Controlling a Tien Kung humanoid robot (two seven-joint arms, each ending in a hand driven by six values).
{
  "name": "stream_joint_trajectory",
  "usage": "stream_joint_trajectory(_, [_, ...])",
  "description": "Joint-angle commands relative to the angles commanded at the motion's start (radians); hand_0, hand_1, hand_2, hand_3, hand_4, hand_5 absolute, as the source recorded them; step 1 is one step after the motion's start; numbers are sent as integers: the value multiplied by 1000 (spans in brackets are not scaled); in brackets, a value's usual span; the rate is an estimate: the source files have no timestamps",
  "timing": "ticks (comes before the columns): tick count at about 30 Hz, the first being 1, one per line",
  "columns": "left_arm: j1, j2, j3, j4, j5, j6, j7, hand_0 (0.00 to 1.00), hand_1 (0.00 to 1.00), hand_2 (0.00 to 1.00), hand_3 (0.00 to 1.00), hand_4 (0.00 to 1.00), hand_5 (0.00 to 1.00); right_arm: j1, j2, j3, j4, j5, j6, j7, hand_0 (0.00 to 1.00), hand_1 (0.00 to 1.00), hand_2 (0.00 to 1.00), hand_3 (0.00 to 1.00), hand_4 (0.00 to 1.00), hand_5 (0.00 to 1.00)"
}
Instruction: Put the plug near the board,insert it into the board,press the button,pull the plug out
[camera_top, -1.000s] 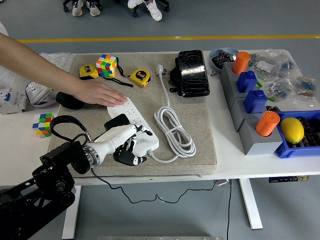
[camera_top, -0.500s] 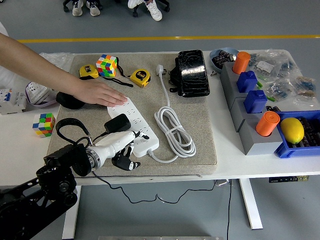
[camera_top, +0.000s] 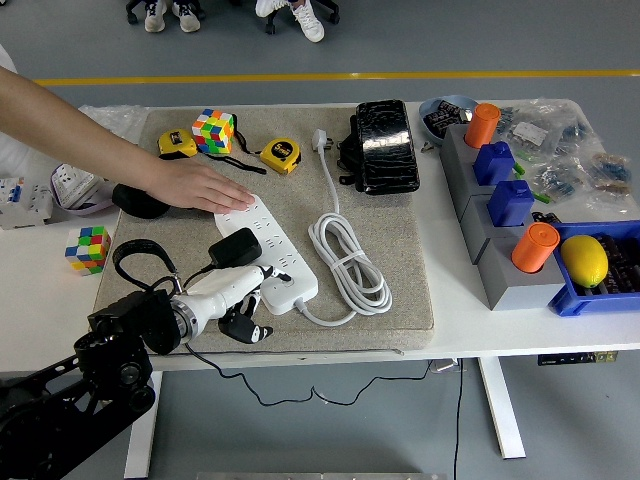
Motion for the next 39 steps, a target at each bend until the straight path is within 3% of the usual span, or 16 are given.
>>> stream_joint_trajectory(8, [-1, 4, 6, 2, -6, -20, 11, 60, 102, 163, 812, 791, 2, 2, 1, 2, 0, -1, 0, 0, 549, 573, 525, 503, 809, 358])
stream_joint_trajectory(11, [1, 4, 2, -1, -5, -7, -3, 60, 102, 163, 812, 791, 2, 2, 0, 4, 0, -2, 0, 0, 549, 573, 525, 503, 809, 358])
stream_joint_trajectory(13, [4, 5, -8, -5, -14, 26, -39, 63, 107, 169, 780, 745, 2, 1, 0, 3, 0, -2, 0, 0, 549, 573, 525, 504, 810, 358])
stream_joint_trajectory(18, [20, 5, -47, 4, -110, 134, -156, 63, 107, 169, 780, 745, 2, 2, 1, 1, 0, -2, 0, 0, 549, 573, 525, 504, 810, 358])
stream_joint_trajectory(19, [26, 3, -58, 11, -139, 157, -178, 133, 104, 229, 673, 727, 150, 2, 1, 1, 0, -2, 0, 0, 549, 573, 524, 503, 809, 358])
stream_joint_trajectory(24, [44, -1, -82, 57, -285, 294, -302, 133, 104, 229, 673, 727, 150, 0, 2, -4, -2, 1, 0, 0, 549, 573, 524, 503, 809, 358])
stream_joint_trajectory(25, [45, -1, -79, 68, -323, 326, -333, 212, 205, 315, 577, 792, 284, 1, 2, -5, -2, 2, 0, 0, 549, 573, 524, 503, 809, 358])
stream_joint_trajectory(30, [52, -7, -60, 135, -514, 467, -493, 212, 205, 315, 577, 792, 284, 3, 4, -5, -2, 3, 1, -1, 549, 573, 524, 503, 809, 358])
stream_joint_trajectory(31, [53, -9, -58, 151, -566, 489, -535, 397, 509, 511, 503, 804, 301, 4, 4, -5, -3, 3, 1, -2, 547, 575, 524, 503, 809, 358])
stream_joint_trajectory(35, [50, -17, -58, 185, -710, 525, -642, 397, 509, 511, 503, 804, 301, 5, 5, -6, -4, 5, 1, -3, 547, 575, 524, 503, 809, 358])
stream_joint_trajectory(39, [47, -18, -58, 197, -737, 532, -656, 423, 518, 523, 502, 806, 301, 6, 5, -6, -3, 5, 1, -2, 548, 574, 524, 504, 809, 358])
